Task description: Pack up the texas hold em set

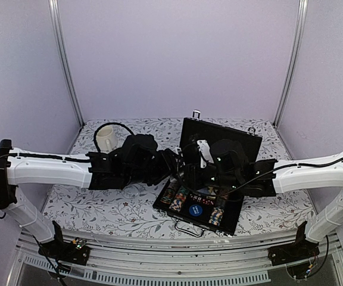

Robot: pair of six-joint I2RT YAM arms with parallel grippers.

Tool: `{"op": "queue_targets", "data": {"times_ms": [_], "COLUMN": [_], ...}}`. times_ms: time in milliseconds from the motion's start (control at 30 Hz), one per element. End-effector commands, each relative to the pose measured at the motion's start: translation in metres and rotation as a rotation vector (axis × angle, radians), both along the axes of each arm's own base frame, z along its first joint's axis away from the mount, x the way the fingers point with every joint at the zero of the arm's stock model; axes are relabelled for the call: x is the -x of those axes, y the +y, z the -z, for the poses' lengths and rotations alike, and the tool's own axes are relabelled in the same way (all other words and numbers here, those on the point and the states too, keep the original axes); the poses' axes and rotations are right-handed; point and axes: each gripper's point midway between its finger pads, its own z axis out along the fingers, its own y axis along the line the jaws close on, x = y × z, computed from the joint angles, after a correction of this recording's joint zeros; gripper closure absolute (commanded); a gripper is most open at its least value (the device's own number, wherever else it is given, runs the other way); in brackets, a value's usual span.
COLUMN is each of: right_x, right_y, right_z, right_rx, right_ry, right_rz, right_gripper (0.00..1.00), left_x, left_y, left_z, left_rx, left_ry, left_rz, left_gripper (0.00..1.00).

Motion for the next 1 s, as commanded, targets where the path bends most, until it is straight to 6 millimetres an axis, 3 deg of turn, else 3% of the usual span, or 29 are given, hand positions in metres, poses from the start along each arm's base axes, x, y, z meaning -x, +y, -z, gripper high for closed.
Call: {"op": "queue_targets", "data": {"times_ms": [0, 300, 400, 467, 667, 833, 967], "right_x": [-0.017, -0.02, -0.02, -0.02, -0.017, -0.012, 0.015], "right_y": [0.005, 0.007, 0.005, 0.001, -0.032, -0.072, -0.094], "right_z": [-0.028, -0.037, -0.04, -0.043, -0.043, 0.002, 0.03], "right_rx": [-0.069, -0.096, -0.107, -0.108, -0.037, 0.1, 0.207], "right_ry": [-0.066, -0.083, -0.083, -0.086, -0.122, 0.028, 0.138], "right_rz": [0.082, 0.092, 0.099, 0.107, 0.096, -0.052, -0.189], "right_gripper": [0.48, 0.77, 0.93, 0.96, 0.98, 0.98, 0.98], "left_x": [0.004, 0.006, 0.006, 0.007, -0.004, -0.031, -0.063], "left_y": [-0.009, -0.013, -0.014, -0.009, 0.031, 0.082, 0.136], "left_z": [-0.015, -0.013, -0.017, -0.024, -0.052, -0.045, -0.04], "left_rx": [0.069, 0.062, 0.048, 0.031, -0.099, -0.334, -0.558], "left_ry": [-0.029, -0.034, -0.061, -0.098, -0.214, -0.196, -0.216], "left_rz": [0.0, 0.018, 0.039, 0.049, 0.09, 0.16, 0.175], "left_gripper": [0.39, 0.37, 0.26, 0.18, 0.03, 0.03, 0.03]}}
